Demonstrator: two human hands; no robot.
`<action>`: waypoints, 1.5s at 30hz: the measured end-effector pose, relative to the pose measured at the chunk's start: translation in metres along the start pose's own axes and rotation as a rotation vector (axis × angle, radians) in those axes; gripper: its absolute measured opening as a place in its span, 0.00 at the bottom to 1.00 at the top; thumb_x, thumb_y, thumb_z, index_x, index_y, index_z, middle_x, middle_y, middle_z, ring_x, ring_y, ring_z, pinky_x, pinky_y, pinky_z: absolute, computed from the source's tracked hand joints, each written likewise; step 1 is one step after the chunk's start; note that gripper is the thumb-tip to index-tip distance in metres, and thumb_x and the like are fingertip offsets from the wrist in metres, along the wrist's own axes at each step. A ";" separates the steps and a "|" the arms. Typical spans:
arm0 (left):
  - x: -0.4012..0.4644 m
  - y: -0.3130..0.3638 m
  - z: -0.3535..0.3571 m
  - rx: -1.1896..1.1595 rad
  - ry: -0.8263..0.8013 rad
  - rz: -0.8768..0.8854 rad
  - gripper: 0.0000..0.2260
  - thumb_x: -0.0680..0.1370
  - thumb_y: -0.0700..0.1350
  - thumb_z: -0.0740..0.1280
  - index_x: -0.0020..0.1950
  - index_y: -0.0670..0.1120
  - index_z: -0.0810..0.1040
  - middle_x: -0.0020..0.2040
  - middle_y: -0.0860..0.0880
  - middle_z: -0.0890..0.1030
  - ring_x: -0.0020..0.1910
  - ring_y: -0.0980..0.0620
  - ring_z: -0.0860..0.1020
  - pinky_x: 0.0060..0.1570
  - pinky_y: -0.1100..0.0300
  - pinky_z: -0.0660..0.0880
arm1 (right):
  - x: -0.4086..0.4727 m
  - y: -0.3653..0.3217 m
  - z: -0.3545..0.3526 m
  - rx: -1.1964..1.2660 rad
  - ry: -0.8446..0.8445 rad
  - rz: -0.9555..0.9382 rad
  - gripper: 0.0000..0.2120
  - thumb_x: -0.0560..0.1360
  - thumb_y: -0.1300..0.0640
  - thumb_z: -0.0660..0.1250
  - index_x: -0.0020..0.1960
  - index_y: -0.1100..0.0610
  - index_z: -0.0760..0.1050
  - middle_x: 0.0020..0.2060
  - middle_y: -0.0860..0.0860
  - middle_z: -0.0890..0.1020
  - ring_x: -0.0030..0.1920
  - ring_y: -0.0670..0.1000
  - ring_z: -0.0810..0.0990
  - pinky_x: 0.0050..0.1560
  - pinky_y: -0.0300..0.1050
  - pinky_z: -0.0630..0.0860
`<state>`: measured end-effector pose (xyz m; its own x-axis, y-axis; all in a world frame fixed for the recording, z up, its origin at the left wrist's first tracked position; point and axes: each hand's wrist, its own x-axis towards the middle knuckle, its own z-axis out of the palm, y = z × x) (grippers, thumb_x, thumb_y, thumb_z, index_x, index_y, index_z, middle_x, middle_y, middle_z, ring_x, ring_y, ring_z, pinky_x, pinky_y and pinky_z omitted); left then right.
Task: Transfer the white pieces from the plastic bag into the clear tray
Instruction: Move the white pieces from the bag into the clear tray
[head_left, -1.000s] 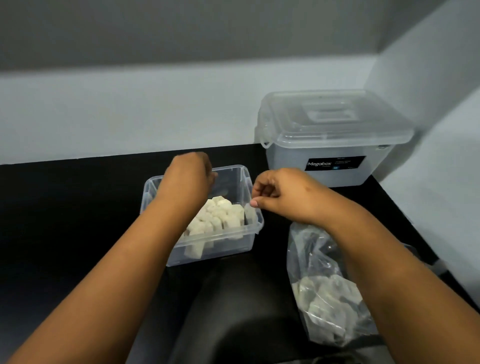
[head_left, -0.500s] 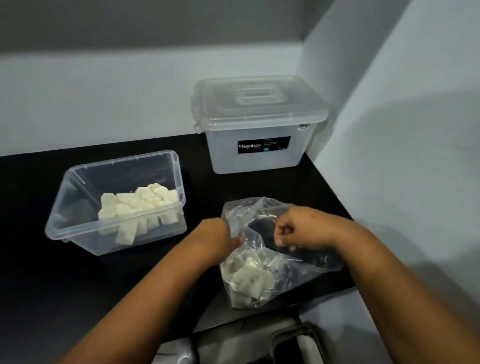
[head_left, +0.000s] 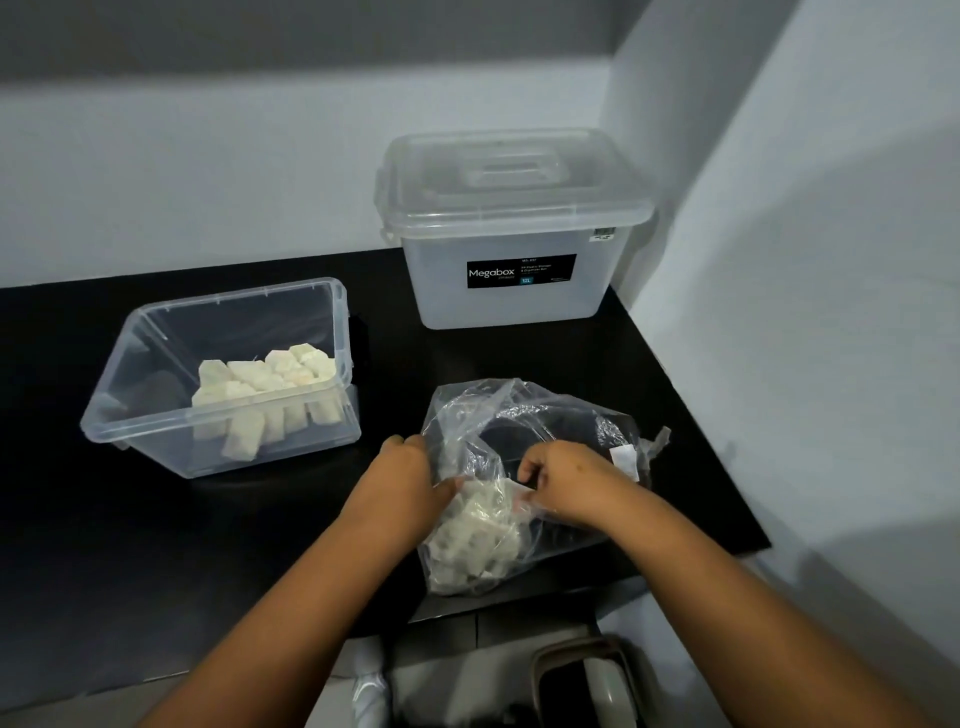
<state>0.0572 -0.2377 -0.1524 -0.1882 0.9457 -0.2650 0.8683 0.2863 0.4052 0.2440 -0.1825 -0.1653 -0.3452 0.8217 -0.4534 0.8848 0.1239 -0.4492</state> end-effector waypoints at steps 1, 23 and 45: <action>-0.001 -0.001 0.000 0.009 0.021 0.011 0.21 0.75 0.54 0.69 0.60 0.42 0.72 0.58 0.44 0.72 0.49 0.48 0.77 0.48 0.59 0.73 | 0.001 0.000 0.003 0.009 0.012 0.004 0.06 0.72 0.51 0.73 0.48 0.48 0.79 0.41 0.45 0.79 0.43 0.48 0.80 0.49 0.45 0.79; 0.003 0.033 -0.008 -0.267 0.088 0.285 0.04 0.77 0.50 0.68 0.42 0.53 0.79 0.34 0.56 0.79 0.33 0.62 0.76 0.33 0.72 0.66 | -0.019 0.004 -0.018 0.546 0.147 -0.125 0.06 0.76 0.64 0.67 0.48 0.53 0.79 0.38 0.48 0.81 0.38 0.45 0.81 0.40 0.39 0.78; -0.015 -0.005 -0.051 -0.201 0.242 0.243 0.04 0.78 0.49 0.67 0.48 0.53 0.81 0.39 0.58 0.81 0.38 0.64 0.77 0.35 0.74 0.67 | 0.022 -0.021 0.018 -0.092 -0.006 -0.215 0.08 0.65 0.58 0.78 0.43 0.54 0.82 0.45 0.45 0.74 0.46 0.45 0.74 0.46 0.37 0.71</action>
<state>0.0325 -0.2454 -0.1057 -0.1113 0.9917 0.0637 0.7980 0.0510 0.6005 0.2122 -0.1768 -0.1800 -0.5305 0.7678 -0.3591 0.8154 0.3465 -0.4638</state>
